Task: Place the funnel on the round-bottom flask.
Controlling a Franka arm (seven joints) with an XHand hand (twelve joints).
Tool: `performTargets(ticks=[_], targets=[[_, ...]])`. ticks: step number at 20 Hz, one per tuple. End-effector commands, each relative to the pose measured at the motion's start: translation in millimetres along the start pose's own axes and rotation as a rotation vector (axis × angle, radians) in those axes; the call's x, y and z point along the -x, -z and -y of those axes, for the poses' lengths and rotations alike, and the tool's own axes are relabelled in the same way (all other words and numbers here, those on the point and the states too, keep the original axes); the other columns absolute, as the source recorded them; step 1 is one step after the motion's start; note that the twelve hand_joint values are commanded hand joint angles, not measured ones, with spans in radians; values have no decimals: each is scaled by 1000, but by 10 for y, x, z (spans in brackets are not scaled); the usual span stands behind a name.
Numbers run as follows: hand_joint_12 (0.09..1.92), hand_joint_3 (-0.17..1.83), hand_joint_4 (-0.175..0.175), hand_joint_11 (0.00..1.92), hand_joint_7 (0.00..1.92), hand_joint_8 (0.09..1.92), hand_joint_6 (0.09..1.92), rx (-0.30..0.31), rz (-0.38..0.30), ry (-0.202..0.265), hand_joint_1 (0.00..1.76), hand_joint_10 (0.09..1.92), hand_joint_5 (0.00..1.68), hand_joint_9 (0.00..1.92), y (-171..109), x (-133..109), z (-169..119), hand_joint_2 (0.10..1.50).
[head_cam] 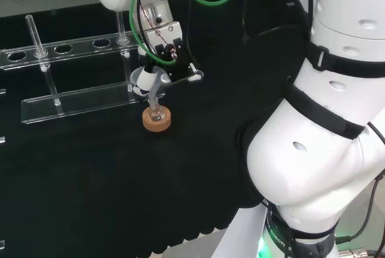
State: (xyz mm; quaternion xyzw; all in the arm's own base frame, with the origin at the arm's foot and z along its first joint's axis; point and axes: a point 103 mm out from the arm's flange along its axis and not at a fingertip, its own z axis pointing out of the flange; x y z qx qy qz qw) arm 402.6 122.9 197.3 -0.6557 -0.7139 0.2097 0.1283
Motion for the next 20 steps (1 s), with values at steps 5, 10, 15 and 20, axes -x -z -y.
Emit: performTargets(ticks=[5, 10, 15, 20], targets=[[1273, 687, -44, 587, 579, 845, 728, -13, 15, -49, 806, 593, 511, 888, -22, 3, 2, 663], [1274, 688, -46, 581, 559, 840, 714, -11, 9, -58, 802, 594, 492, 873, -24, -4, 1, 661], [1276, 689, -47, 575, 545, 838, 701, -14, 8, -56, 798, 597, 481, 862, -28, 9, -7, 660], [1283, 690, -47, 562, 526, 838, 677, -15, 3, -40, 790, 603, 464, 843, -36, 36, -5, 656]])
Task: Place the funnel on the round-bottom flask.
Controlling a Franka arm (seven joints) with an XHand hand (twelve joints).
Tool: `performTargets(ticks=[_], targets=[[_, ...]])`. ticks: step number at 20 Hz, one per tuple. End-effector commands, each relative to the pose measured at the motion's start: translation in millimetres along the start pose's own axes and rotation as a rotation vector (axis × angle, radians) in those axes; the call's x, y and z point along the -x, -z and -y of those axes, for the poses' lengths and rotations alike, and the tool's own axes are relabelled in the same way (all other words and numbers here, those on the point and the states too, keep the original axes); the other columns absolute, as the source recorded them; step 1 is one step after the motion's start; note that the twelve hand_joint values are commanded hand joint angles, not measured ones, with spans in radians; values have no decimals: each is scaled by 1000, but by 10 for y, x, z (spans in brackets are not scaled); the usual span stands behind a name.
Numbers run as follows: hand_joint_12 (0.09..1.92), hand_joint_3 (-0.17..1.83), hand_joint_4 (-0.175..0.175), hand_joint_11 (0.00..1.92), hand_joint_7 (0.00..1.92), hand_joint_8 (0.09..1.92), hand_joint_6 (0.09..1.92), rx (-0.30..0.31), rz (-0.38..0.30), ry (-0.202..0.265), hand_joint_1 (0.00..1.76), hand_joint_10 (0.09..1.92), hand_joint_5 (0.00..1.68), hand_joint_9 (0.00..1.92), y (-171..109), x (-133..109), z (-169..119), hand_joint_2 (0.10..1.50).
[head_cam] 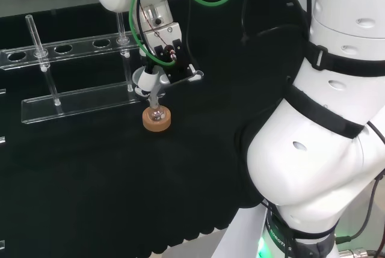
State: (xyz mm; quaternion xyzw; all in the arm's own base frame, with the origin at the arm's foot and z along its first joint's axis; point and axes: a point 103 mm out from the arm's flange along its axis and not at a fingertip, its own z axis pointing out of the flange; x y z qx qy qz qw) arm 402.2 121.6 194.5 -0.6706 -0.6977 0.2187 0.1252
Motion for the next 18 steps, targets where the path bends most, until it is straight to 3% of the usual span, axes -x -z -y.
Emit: performTargets(ticks=[1, 4, 12, 14, 18], targets=[[1287, 690, -48, 557, 520, 839, 668, -5, -8, 7, 787, 607, 460, 837, -17, 59, 5, 653], [1295, 692, -49, 546, 507, 842, 630, -10, 5, -9, 776, 617, 432, 822, -22, 40, 8, 643], [1315, 679, -52, 516, 461, 846, 516, -22, -20, 4, 724, 641, 390, 781, -52, 174, 37, 617], [1319, 669, -52, 510, 443, 844, 483, -26, -11, -8, 709, 647, 382, 766, -37, 84, 41, 613], [1325, 652, -51, 499, 426, 839, 440, -31, -24, 4, 696, 651, 372, 747, -55, 129, 45, 611]])
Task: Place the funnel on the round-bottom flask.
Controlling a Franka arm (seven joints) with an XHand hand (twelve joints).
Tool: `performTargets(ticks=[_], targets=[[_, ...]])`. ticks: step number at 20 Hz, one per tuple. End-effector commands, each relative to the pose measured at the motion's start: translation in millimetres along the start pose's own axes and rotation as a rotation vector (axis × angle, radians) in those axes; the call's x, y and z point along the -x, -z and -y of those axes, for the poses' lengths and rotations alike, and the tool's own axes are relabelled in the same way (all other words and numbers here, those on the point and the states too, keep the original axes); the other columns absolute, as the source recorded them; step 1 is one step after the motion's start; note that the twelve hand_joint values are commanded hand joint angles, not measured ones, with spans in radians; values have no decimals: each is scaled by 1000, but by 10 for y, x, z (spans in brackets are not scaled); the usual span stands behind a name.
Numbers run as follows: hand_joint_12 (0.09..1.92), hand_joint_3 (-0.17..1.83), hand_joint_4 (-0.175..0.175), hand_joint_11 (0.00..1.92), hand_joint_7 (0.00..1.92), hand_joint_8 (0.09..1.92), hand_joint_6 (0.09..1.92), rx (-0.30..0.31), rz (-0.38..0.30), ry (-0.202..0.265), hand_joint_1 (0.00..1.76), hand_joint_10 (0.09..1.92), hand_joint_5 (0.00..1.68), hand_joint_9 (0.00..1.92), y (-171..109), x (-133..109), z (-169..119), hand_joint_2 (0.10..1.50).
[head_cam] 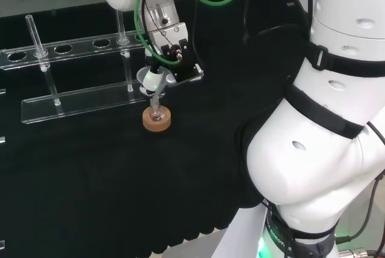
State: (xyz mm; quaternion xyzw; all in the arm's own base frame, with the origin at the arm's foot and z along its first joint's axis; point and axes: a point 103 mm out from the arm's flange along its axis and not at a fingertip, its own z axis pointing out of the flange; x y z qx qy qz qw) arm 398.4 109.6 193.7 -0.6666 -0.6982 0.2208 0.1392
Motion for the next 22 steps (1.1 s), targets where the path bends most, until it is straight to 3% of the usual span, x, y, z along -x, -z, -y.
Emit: performTargets(ticks=[1, 15, 20, 22], targets=[[1329, 645, -51, 496, 421, 838, 423, -10, -12, -5, 692, 653, 373, 742, -23, 36, 17, 612], [1370, 506, -45, 418, 207, 777, 128, -4, -6, 20, 567, 674, 331, 595, -25, 3, 53, 604], [1421, 452, -38, 322, 86, 731, 87, 10, 0, 13, 544, 695, 310, 414, -7, -74, 72, 612], [1455, 422, -36, 255, 33, 713, 87, 46, -14, 17, 534, 733, 295, 316, 8, -31, 101, 620]])
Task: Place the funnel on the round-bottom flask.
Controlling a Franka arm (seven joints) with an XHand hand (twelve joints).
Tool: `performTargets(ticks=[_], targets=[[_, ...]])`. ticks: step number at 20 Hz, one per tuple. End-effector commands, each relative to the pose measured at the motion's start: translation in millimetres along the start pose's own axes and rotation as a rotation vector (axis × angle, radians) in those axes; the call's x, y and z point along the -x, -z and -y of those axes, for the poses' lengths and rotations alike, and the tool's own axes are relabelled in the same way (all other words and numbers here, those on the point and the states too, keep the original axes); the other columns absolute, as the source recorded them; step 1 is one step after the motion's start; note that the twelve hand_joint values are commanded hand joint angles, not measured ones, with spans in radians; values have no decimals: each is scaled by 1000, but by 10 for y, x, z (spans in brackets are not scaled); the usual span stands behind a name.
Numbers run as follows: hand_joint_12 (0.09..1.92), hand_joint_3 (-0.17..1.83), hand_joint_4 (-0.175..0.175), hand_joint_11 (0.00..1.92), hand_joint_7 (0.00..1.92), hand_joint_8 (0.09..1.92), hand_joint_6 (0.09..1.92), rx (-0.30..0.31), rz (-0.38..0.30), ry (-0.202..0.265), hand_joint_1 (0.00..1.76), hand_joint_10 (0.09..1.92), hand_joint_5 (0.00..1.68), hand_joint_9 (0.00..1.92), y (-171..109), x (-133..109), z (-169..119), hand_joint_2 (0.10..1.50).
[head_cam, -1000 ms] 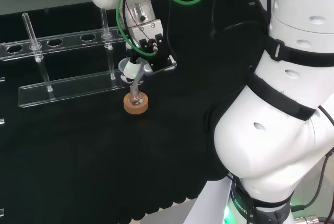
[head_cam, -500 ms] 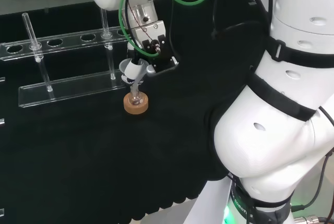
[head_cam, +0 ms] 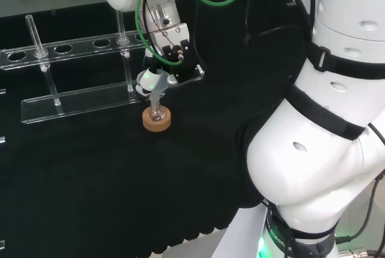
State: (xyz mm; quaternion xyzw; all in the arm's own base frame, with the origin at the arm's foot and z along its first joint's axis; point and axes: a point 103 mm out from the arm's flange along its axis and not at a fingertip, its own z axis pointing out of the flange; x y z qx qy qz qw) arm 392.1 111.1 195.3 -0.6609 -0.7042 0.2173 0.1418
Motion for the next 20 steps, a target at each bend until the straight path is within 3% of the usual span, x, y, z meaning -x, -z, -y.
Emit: performTargets(ticks=[1, 8, 20], targets=[[1469, 405, -34, 225, 17, 702, 87, 67, -14, 2, 527, 757, 289, 272, 35, 18, 61, 625], [1500, 337, -33, 150, 11, 684, 87, 165, -16, -2, 473, 815, 283, 173, 266, 184, 264, 631], [1476, 291, -38, 180, 87, 714, 87, 228, -52, -37, 482, 764, 331, 298, 419, 611, 448, 660]])
